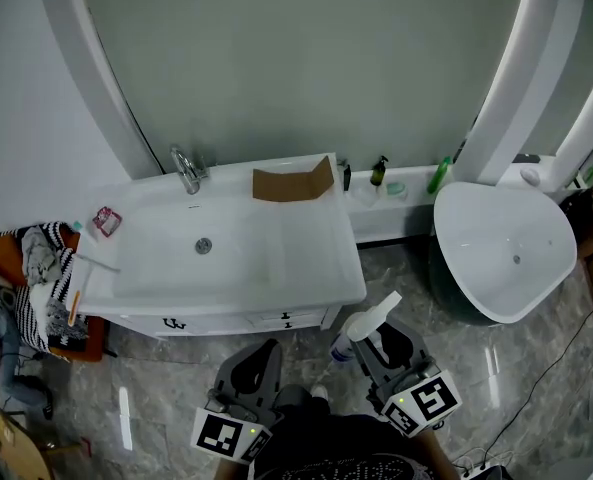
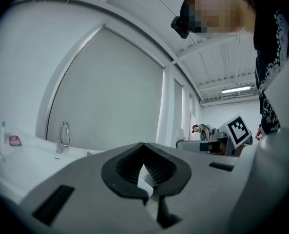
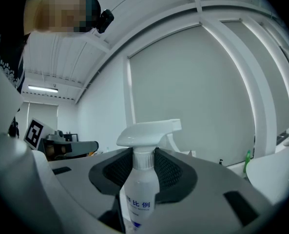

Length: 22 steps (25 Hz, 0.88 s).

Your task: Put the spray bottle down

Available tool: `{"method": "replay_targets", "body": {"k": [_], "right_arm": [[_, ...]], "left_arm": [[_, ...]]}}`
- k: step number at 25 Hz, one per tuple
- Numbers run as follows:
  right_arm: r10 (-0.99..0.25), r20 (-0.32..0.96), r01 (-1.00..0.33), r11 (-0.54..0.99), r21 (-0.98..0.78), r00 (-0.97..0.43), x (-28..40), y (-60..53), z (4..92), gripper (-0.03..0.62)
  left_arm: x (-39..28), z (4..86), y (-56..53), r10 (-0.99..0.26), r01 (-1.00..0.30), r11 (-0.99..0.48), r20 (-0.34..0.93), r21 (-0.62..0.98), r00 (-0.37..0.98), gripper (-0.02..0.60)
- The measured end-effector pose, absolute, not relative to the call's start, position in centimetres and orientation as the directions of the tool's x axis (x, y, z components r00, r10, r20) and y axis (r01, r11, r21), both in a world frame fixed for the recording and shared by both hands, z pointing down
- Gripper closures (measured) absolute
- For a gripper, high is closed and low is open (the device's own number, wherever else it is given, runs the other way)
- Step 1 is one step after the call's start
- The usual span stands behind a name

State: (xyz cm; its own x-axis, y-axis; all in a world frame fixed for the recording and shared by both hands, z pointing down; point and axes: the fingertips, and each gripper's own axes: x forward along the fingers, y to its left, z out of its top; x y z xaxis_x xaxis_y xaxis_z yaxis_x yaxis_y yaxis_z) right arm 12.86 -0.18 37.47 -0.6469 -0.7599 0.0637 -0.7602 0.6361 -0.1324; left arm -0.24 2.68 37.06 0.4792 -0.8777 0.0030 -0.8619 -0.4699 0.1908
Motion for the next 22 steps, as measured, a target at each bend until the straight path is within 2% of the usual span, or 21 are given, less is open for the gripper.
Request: {"method": "replay_targets", "body": {"k": [13,22], "right_arm": [[-0.765,0.104,-0.771,0.620,-0.149,-0.635,11.4,-6.0,38.6,0.448],[-0.803,0.106,-0.808,0.570,-0.145,-0.586,8.5,-12.2,37.4,0.448]], "left_arm": [[-2.6,38.1,-3.5,-0.879,-0.857,-0.460,0.015,0.232,0.476,0.580],[-6.7,35.8,-10.4,-0.867,-0.850,-0.488,-0.002,0.196,0.498,0.580]]}}
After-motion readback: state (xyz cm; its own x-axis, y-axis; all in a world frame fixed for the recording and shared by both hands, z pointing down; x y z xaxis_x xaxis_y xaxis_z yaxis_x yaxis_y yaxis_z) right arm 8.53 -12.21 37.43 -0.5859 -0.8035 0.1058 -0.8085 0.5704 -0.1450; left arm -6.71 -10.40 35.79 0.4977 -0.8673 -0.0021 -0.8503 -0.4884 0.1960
